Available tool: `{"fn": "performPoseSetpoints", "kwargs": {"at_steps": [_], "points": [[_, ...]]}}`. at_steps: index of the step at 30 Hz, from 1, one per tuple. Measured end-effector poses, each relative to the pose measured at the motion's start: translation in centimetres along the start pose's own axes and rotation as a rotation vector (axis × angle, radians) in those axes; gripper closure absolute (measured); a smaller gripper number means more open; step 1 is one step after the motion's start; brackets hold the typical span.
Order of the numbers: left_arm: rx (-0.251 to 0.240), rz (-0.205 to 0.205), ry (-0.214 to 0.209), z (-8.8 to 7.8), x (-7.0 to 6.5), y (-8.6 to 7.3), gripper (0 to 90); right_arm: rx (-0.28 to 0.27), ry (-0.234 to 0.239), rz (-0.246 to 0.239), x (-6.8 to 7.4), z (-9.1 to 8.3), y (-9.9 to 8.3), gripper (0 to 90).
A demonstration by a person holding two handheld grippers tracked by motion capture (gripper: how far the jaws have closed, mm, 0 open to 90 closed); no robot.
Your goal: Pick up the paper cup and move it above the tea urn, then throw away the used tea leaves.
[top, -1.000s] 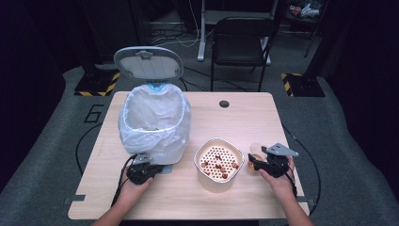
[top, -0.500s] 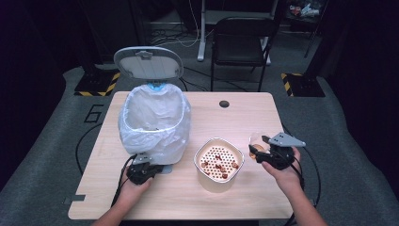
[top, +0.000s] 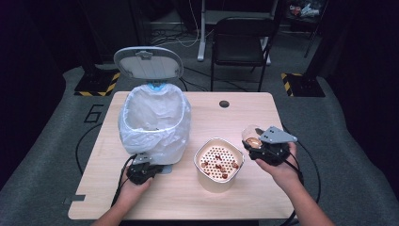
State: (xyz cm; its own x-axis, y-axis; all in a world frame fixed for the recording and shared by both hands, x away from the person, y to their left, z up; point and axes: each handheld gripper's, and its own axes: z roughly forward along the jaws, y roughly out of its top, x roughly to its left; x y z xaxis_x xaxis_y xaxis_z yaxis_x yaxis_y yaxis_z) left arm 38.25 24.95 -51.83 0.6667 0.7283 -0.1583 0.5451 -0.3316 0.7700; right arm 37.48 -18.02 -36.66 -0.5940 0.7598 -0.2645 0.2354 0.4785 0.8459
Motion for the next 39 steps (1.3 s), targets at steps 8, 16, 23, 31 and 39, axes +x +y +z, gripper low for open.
{"fn": "performPoseSetpoints", "kwargs": {"at_steps": [8, 16, 23, 31, 39], "points": [[0.0, 0.0, -0.001, 0.0, 0.0, 0.0, 90.0, 0.019, -0.03, -0.145, 1.9, 0.1, 1.5, 37.0], [0.0, 0.0, -0.001, 0.0, 0.0, 0.0, 90.0, 0.025, -0.044, -0.25, 3.0, 0.4, 2.1, 37.3], [0.0, 0.0, 0.0, 0.0, 0.0, 0.0, 90.0, 0.026, -0.045, -0.304, 3.8, 0.5, 2.5, 37.5], [0.0, 0.0, 0.0, 0.0, 0.0, 0.0, 90.0, 0.05, -0.105, -0.519, 5.9, 1.1, 2.4, 37.7], [0.001, 0.0, -0.001, 0.0, 0.0, 0.0, 90.0, 0.06, -0.156, -0.701, 7.9, 1.9, 2.0, 37.7]]}}
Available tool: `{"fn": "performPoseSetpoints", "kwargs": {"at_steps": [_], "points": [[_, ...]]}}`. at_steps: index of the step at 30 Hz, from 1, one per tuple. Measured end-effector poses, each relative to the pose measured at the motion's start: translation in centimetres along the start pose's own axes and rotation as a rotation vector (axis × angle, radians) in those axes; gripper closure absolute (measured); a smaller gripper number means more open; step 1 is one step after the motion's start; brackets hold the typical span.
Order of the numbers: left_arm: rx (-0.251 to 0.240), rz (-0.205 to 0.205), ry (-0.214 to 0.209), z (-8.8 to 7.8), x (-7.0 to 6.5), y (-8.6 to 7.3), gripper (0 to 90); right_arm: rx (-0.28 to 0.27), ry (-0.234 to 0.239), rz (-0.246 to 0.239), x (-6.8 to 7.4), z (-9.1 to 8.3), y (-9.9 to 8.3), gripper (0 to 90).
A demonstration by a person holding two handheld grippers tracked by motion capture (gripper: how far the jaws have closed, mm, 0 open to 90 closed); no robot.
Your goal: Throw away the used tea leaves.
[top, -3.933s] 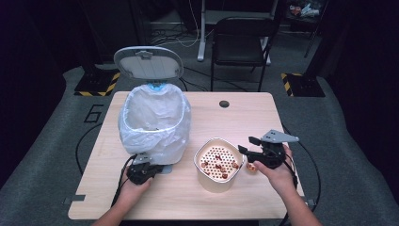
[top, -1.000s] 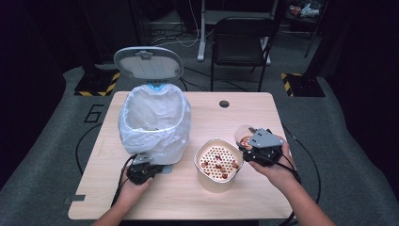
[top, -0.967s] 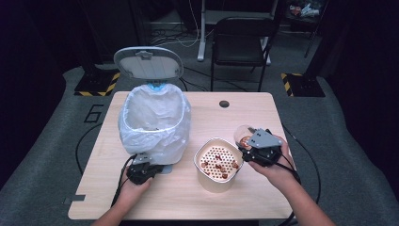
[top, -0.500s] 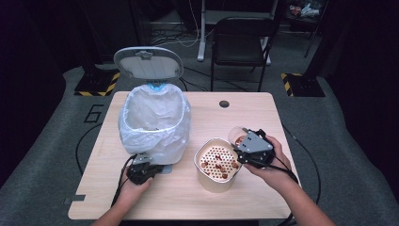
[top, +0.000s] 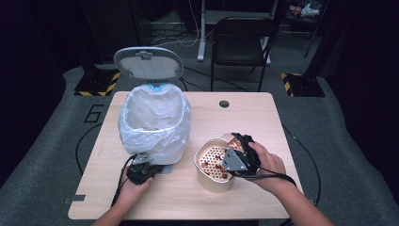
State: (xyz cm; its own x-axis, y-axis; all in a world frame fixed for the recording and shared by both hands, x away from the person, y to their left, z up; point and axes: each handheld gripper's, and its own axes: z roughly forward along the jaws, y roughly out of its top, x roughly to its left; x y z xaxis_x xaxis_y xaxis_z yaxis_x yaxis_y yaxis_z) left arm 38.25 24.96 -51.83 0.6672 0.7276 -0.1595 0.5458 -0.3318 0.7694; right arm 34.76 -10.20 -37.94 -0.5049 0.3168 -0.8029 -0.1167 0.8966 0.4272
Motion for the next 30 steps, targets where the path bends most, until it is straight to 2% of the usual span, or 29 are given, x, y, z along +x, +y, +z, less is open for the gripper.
{"fn": "performPoseSetpoints", "kwargs": {"at_steps": [3, 7, 8, 11, 13, 19, 20, 21, 25, 27, 28, 29, 30], "points": [[0.0, 0.0, 0.0, 0.0, 0.0, 0.0, 90.0, 0.002, -0.004, -0.032, 0.2, 0.2, 0.1, 37.8], [0.0, 0.0, 0.0, 0.0, 0.0, 0.0, 90.0, 0.024, -0.038, -0.109, 0.9, 0.3, 0.1, 38.0], [0.0, 0.0, 0.001, 0.0, 0.0, 0.0, 90.0, 0.023, -0.043, -0.152, 1.0, 0.4, 0.2, 38.1], [0.0, 0.0, 0.0, 0.0, 0.0, 0.0, 90.0, 0.029, -0.046, -0.198, 1.3, 0.5, 0.3, 38.3], [0.0, 0.0, 0.0, 0.0, 0.0, 0.0, 90.0, 0.036, -0.032, -0.218, 1.4, 0.6, 0.2, 38.5], [0.0, -0.001, 0.001, 0.0, 0.0, 0.0, 90.0, 0.048, -0.004, -0.237, 1.1, 0.6, 0.3, 39.1], [0.0, -0.001, 0.001, 0.0, 0.0, 0.0, 90.0, 0.052, -0.004, -0.224, 1.2, 0.5, 0.3, 39.1], [0.0, -0.002, 0.0, 0.0, 0.0, 0.0, 90.0, 0.042, -0.007, -0.253, 1.0, 0.5, 0.4, 39.1], [0.0, -0.002, 0.001, 0.0, 0.0, 0.0, 90.0, 0.031, -0.043, -0.3, 1.2, 0.3, 0.5, 39.1], [0.0, -0.005, 0.001, 0.0, 0.0, 0.0, 90.0, 0.033, -0.073, -0.34, 1.6, 0.3, 0.5, 39.1], [0.0, -0.003, 0.001, 0.0, 0.0, 0.0, 90.0, 0.039, -0.087, -0.341, 2.1, 0.3, 0.4, 39.1], [0.0, 0.003, 0.0, 0.0, 0.0, 0.0, 90.0, 0.033, -0.085, -0.391, 1.9, 0.3, 0.5, 39.1], [0.0, 0.003, -0.001, 0.0, 0.0, 0.0, 90.0, 0.045, -0.091, -0.391, 2.3, 0.4, 0.4, 39.1]]}}
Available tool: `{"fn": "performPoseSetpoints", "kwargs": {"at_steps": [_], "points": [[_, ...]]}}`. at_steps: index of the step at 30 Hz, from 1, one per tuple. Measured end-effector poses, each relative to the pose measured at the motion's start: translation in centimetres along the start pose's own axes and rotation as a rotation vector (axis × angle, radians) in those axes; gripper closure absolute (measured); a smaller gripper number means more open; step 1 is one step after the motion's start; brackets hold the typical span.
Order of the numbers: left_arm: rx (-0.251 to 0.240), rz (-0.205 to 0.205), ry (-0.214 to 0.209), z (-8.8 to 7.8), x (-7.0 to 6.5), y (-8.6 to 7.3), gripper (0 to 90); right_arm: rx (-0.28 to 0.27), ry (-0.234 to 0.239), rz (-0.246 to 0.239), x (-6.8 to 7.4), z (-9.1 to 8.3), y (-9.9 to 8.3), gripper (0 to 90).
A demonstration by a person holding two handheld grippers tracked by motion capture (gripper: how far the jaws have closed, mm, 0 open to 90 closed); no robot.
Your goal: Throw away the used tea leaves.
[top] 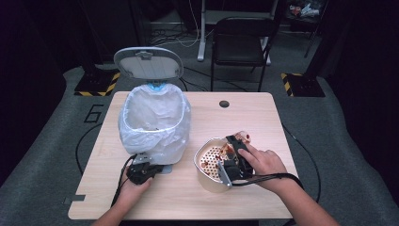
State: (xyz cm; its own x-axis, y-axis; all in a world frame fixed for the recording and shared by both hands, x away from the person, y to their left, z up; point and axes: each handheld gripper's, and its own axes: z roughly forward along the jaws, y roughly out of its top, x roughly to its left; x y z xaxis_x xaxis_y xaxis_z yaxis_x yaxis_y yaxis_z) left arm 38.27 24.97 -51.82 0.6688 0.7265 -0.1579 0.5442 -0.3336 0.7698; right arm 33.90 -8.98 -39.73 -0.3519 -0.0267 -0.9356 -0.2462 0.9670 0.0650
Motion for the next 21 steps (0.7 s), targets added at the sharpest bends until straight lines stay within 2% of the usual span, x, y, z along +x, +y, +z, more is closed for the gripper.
{"fn": "performPoseSetpoints", "kwargs": {"at_steps": [1, 4, 5, 10, 12, 13, 14, 15, 16, 18, 19, 20, 21], "points": [[0.0, -0.003, 0.001, 0.0, 0.0, 0.0, 90.0, 0.001, -0.002, -0.037, -0.1, 0.1, 0.1, 39.1], [0.007, 0.008, 0.001, 0.0, 0.1, 0.0, 90.0, 0.009, -0.006, -0.099, 0.3, 0.3, 0.2, 39.2], [-0.015, -0.028, -0.002, 0.1, -0.2, 0.0, 90.0, 0.01, -0.006, -0.115, 0.4, 0.3, 0.2, 39.3], [-0.014, -0.021, -0.004, 0.1, -0.1, 0.0, 90.0, 0.018, -0.048, -0.246, 0.6, 0.2, 0.5, 39.5], [-0.015, -0.022, -0.004, 0.1, -0.2, 0.0, 90.0, 0.022, -0.059, -0.255, 0.8, 0.2, 0.5, 39.5], [-0.014, 0.002, -0.007, 0.1, 0.0, 0.0, 90.0, 0.022, -0.059, -0.282, 0.8, 0.2, 0.6, 39.5], [-0.019, -0.019, -0.013, 0.1, -0.1, 0.0, 90.0, 0.016, -0.068, -0.348, 0.8, 0.2, 0.7, 39.5], [-0.007, -0.016, -0.007, 0.1, -0.1, 0.0, 90.0, 0.02, -0.069, -0.359, 0.9, 0.2, 0.7, 39.5], [0.0, -0.012, 0.004, 0.0, -0.1, 0.0, 90.0, 0.025, -0.078, -0.4, 0.9, 0.1, 0.7, 39.5], [-0.001, -0.003, 0.0, 0.0, 0.0, 0.0, 90.0, 0.023, -0.086, -0.451, 0.9, 0.1, 0.8, 39.5], [0.0, -0.002, 0.0, 0.0, 0.0, 0.0, 90.0, 0.026, -0.096, -0.434, 1.1, 0.0, 0.7, 39.5], [0.0, -0.004, 0.001, 0.0, 0.0, 0.0, 90.0, 0.015, -0.114, -0.458, 1.2, 0.1, 0.7, 39.5], [-0.001, -0.007, 0.001, 0.0, 0.0, 0.0, 90.0, 0.01, -0.113, -0.533, 0.9, 0.1, 0.9, 39.5]]}}
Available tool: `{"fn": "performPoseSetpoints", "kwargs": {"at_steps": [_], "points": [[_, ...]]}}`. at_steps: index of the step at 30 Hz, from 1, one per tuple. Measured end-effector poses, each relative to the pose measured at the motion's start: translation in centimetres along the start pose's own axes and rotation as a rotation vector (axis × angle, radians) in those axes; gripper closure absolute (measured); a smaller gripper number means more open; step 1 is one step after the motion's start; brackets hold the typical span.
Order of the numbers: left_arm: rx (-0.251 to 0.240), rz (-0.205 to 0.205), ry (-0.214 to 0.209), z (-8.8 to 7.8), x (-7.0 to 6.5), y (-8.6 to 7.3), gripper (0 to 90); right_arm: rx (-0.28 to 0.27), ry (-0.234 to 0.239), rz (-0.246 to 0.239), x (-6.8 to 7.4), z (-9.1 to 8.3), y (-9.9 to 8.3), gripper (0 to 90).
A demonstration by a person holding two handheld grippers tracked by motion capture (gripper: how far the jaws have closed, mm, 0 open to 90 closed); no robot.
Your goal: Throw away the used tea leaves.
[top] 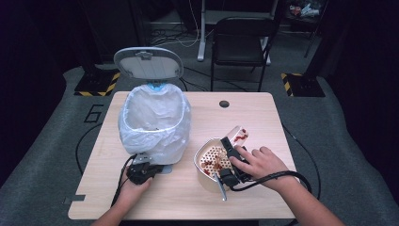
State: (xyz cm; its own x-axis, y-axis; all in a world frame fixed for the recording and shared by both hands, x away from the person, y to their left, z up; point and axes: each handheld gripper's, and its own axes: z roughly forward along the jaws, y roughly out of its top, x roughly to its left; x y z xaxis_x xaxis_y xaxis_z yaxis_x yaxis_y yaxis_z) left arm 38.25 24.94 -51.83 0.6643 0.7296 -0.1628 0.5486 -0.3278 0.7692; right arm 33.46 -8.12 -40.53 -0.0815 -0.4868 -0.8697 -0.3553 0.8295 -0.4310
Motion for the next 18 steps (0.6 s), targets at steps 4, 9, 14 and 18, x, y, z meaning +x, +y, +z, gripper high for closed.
{"fn": "performPoseSetpoints", "kwargs": {"at_steps": [4, 9, 14, 18], "points": [[0.0, 0.003, 0.0, 0.0, 0.02, 0.0, 90.0, 0.0, -0.028, -0.038, 0.24, -0.21, 0.18, 39.5], [0.001, 0.002, 0.0, -0.01, 0.01, 0.0, 90.0, 0.005, -0.05, -0.05, 0.42, -0.34, 0.28, 39.6], [0.001, 0.002, 0.0, -0.01, 0.01, 0.0, 90.0, -0.002, -0.046, -0.067, 0.39, -0.35, 0.26, 39.8], [0.001, 0.003, 0.0, -0.01, 0.02, 0.0, 90.0, -0.005, -0.043, -0.077, 0.37, -0.34, 0.23, 39.8]]}}
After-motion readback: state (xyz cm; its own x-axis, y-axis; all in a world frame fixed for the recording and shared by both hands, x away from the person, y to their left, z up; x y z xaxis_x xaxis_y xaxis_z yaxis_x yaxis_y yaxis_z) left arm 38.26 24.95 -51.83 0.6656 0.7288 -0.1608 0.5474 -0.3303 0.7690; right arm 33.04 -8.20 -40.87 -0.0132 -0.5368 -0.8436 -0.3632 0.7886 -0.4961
